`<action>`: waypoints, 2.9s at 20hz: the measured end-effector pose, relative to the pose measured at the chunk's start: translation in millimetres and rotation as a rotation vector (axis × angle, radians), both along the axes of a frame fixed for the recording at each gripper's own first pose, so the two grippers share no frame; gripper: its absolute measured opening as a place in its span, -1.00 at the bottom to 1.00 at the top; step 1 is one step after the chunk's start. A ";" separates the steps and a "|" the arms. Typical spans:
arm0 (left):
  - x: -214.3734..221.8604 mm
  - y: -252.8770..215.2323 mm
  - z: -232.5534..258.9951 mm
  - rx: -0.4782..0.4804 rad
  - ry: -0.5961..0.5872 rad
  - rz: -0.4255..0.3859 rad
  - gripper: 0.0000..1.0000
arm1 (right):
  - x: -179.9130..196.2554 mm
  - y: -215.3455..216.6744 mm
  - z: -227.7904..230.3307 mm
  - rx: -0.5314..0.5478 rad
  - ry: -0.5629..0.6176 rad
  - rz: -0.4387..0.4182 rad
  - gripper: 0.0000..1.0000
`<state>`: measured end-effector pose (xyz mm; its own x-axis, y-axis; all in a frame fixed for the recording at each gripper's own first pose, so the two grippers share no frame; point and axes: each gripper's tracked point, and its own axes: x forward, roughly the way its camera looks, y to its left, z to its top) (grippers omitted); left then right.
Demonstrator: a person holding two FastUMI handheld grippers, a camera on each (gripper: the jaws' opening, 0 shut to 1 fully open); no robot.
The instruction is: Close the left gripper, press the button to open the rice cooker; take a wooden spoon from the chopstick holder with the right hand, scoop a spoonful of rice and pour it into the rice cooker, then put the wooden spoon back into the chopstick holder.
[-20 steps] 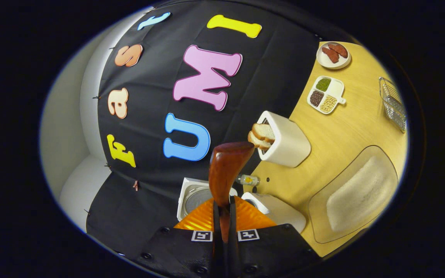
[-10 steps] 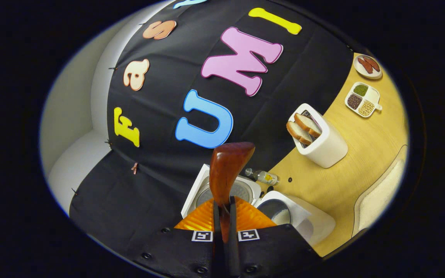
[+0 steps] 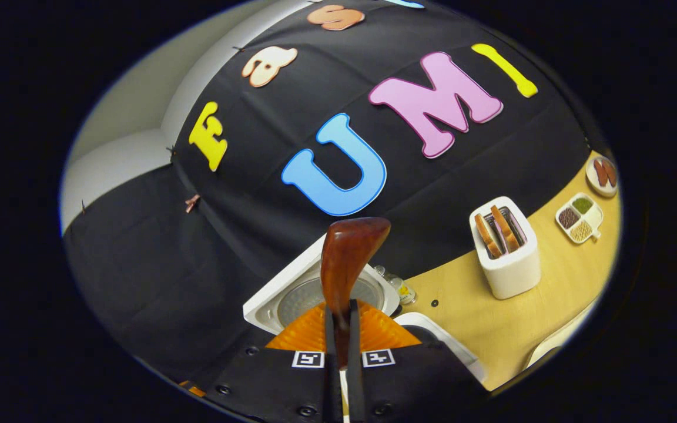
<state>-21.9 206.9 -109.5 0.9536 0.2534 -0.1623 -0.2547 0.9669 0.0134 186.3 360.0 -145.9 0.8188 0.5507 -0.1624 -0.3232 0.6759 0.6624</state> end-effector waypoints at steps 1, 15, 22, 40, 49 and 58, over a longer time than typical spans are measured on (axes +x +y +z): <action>0.1 2.7 -1.3 -0.006 0.003 0.005 0.94 | -0.6 4.9 -2.2 -0.051 -0.031 0.016 -0.82; 6.2 20.4 -22.0 -0.063 0.046 0.021 0.96 | -17.5 55.4 -26.4 -0.594 -0.401 0.264 -0.82; 6.2 19.5 -24.4 -0.082 0.055 0.026 0.92 | -44.7 71.3 -16.6 -0.834 -0.694 0.391 -0.83; -3.3 -2.4 -15.2 -0.063 0.026 0.007 0.91 | -30.0 14.5 27.4 -0.325 -0.287 0.223 -0.83; 39.7 -57.7 6.7 -0.023 -0.041 -0.107 0.91 | -54.4 -101.3 90.9 -0.131 -0.280 0.047 -0.83; 86.0 -131.9 30.8 0.017 -0.107 -0.205 0.92 | -70.4 -295.5 85.4 -0.108 -0.232 -0.216 -0.83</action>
<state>64.1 75.0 -78.7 0.9970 0.0542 -0.0550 -0.0536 0.9985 0.0134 115.9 64.5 -60.5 0.9367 0.3502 -0.0056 -0.2988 0.8074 0.5087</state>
